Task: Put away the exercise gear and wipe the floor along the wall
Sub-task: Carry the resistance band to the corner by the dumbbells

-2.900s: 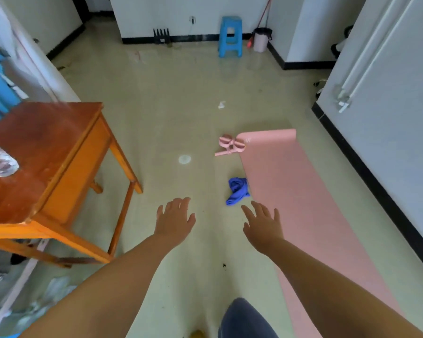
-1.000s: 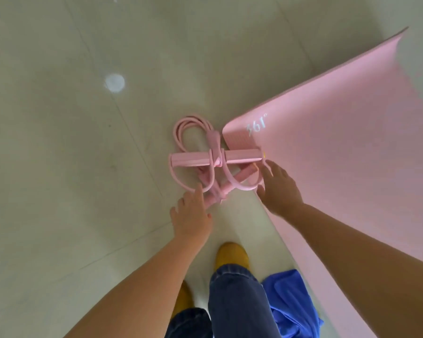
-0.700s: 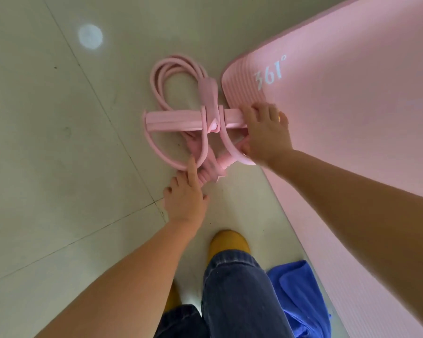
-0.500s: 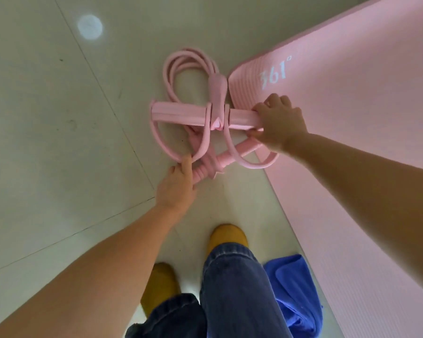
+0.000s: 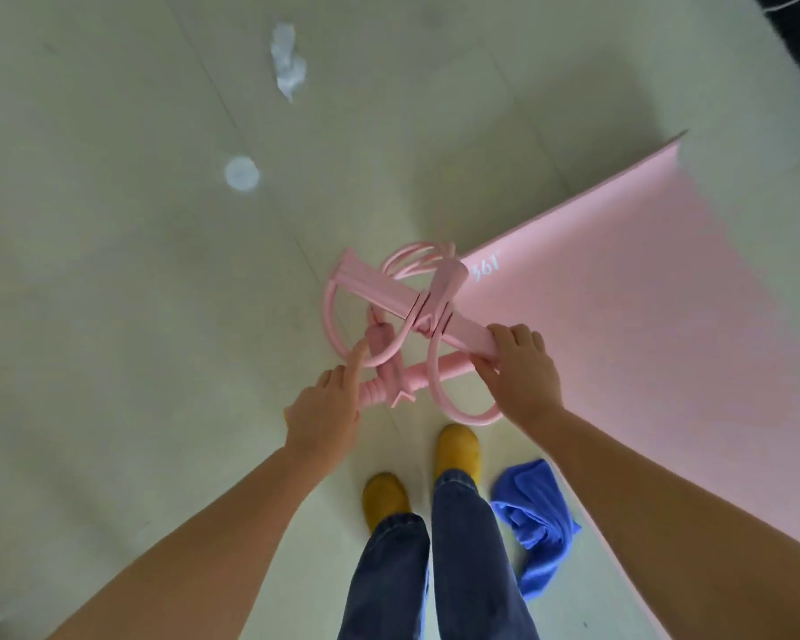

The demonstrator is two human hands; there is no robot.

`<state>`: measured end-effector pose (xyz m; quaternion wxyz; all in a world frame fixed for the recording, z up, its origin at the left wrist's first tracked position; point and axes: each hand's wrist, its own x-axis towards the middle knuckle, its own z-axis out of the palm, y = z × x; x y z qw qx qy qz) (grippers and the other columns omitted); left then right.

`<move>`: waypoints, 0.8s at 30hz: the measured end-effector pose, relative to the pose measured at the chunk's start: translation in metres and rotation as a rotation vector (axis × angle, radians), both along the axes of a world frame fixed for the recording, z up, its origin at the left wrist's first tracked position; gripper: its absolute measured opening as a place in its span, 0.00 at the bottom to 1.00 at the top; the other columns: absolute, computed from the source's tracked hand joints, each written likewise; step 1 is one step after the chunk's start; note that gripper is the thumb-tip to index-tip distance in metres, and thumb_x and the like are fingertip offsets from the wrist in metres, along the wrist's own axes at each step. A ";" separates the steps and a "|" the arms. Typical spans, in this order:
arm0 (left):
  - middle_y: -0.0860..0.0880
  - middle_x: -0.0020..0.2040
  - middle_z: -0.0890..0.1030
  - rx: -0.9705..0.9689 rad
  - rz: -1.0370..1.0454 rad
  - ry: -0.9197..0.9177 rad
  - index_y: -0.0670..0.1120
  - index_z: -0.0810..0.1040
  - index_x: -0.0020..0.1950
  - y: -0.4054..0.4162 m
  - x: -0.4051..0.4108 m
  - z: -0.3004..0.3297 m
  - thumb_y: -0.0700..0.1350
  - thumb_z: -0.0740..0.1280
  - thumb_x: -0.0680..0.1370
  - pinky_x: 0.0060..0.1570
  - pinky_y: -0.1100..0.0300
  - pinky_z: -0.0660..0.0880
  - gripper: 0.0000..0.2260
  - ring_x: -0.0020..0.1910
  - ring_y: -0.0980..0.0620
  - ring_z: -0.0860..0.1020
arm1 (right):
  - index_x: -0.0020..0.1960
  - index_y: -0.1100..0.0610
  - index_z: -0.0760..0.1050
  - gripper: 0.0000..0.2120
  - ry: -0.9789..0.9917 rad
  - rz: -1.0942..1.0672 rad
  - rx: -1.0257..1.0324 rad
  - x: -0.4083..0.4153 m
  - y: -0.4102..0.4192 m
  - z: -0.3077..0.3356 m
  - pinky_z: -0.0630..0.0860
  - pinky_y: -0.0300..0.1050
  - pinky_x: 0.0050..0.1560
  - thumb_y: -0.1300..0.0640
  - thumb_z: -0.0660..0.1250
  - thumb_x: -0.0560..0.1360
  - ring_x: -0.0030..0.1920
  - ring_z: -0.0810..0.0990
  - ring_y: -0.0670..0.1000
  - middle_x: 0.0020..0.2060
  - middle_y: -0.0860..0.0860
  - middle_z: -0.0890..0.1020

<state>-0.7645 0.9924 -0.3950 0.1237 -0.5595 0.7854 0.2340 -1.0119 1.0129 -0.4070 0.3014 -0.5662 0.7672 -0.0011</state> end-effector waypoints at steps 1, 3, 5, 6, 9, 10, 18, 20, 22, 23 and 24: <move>0.47 0.34 0.78 -0.049 -0.009 -0.007 0.44 0.63 0.71 -0.006 0.000 0.027 0.38 0.79 0.58 0.18 0.61 0.70 0.44 0.24 0.50 0.75 | 0.65 0.57 0.70 0.19 -0.003 -0.028 -0.019 0.002 -0.002 0.026 0.75 0.50 0.49 0.50 0.63 0.77 0.55 0.72 0.57 0.56 0.55 0.74; 0.50 0.32 0.76 -0.116 -0.020 -0.023 0.46 0.62 0.72 -0.016 -0.003 0.080 0.39 0.81 0.56 0.17 0.65 0.68 0.48 0.21 0.54 0.72 | 0.65 0.57 0.70 0.19 -0.008 -0.083 -0.045 0.003 -0.006 0.080 0.75 0.50 0.49 0.49 0.63 0.77 0.55 0.72 0.56 0.56 0.55 0.74; 0.51 0.32 0.77 -0.143 -0.020 -0.020 0.49 0.60 0.73 -0.026 -0.009 0.137 0.40 0.81 0.56 0.17 0.64 0.69 0.50 0.23 0.53 0.74 | 0.65 0.56 0.70 0.19 -0.005 -0.125 -0.074 -0.002 -0.008 0.134 0.74 0.49 0.50 0.49 0.63 0.77 0.56 0.72 0.56 0.57 0.54 0.74; 0.51 0.33 0.77 -0.159 -0.024 -0.011 0.50 0.59 0.73 -0.030 -0.012 0.164 0.41 0.82 0.55 0.18 0.62 0.70 0.51 0.24 0.53 0.75 | 0.66 0.55 0.69 0.19 -0.002 -0.153 -0.089 -0.005 -0.007 0.162 0.74 0.48 0.50 0.48 0.62 0.77 0.57 0.72 0.55 0.57 0.53 0.74; 0.50 0.35 0.77 -0.255 -0.041 0.025 0.54 0.55 0.74 -0.037 -0.025 0.237 0.41 0.79 0.59 0.20 0.59 0.71 0.50 0.25 0.49 0.76 | 0.65 0.54 0.69 0.19 0.016 -0.225 -0.130 -0.019 0.000 0.242 0.73 0.47 0.50 0.47 0.62 0.78 0.57 0.71 0.54 0.57 0.52 0.73; 0.50 0.36 0.77 -0.278 -0.049 0.047 0.54 0.53 0.75 -0.038 -0.030 0.259 0.41 0.78 0.60 0.21 0.58 0.72 0.50 0.25 0.48 0.77 | 0.65 0.54 0.69 0.19 0.026 -0.245 -0.147 -0.024 0.003 0.264 0.72 0.47 0.50 0.47 0.61 0.78 0.57 0.71 0.54 0.56 0.52 0.73; 0.45 0.60 0.75 -0.289 -0.111 0.113 0.43 0.46 0.77 -0.017 -0.086 0.373 0.45 0.63 0.78 0.49 0.51 0.74 0.34 0.56 0.45 0.77 | 0.65 0.54 0.69 0.19 0.121 -0.629 -0.342 -0.046 0.077 0.390 0.74 0.51 0.46 0.47 0.61 0.78 0.60 0.70 0.55 0.59 0.53 0.72; 0.46 0.60 0.73 -0.283 -0.194 0.069 0.44 0.60 0.74 -0.002 -0.098 0.392 0.46 0.63 0.78 0.50 0.51 0.74 0.25 0.58 0.46 0.75 | 0.65 0.54 0.69 0.18 0.160 -0.699 -0.361 -0.042 0.110 0.407 0.73 0.49 0.43 0.47 0.60 0.78 0.59 0.70 0.55 0.59 0.52 0.72; 0.47 0.55 0.72 -0.272 -0.270 0.054 0.45 0.72 0.63 0.016 -0.108 0.407 0.45 0.63 0.77 0.46 0.52 0.75 0.14 0.55 0.46 0.75 | 0.64 0.54 0.69 0.18 0.184 -0.771 -0.376 -0.038 0.144 0.421 0.73 0.49 0.42 0.47 0.60 0.78 0.59 0.71 0.54 0.58 0.52 0.72; 0.46 0.54 0.73 -0.268 -0.311 0.058 0.44 0.74 0.59 0.025 -0.114 0.413 0.45 0.62 0.77 0.45 0.52 0.74 0.11 0.54 0.46 0.75 | 0.64 0.54 0.69 0.18 0.196 -0.806 -0.389 -0.038 0.161 0.427 0.74 0.49 0.42 0.46 0.59 0.78 0.58 0.71 0.54 0.58 0.52 0.72; 0.46 0.54 0.73 -0.265 -0.363 0.074 0.44 0.73 0.57 0.035 -0.124 0.420 0.44 0.62 0.77 0.45 0.52 0.73 0.10 0.54 0.45 0.75 | 0.64 0.53 0.69 0.18 0.211 -0.841 -0.403 -0.040 0.180 0.434 0.75 0.48 0.42 0.46 0.59 0.78 0.58 0.72 0.53 0.58 0.51 0.72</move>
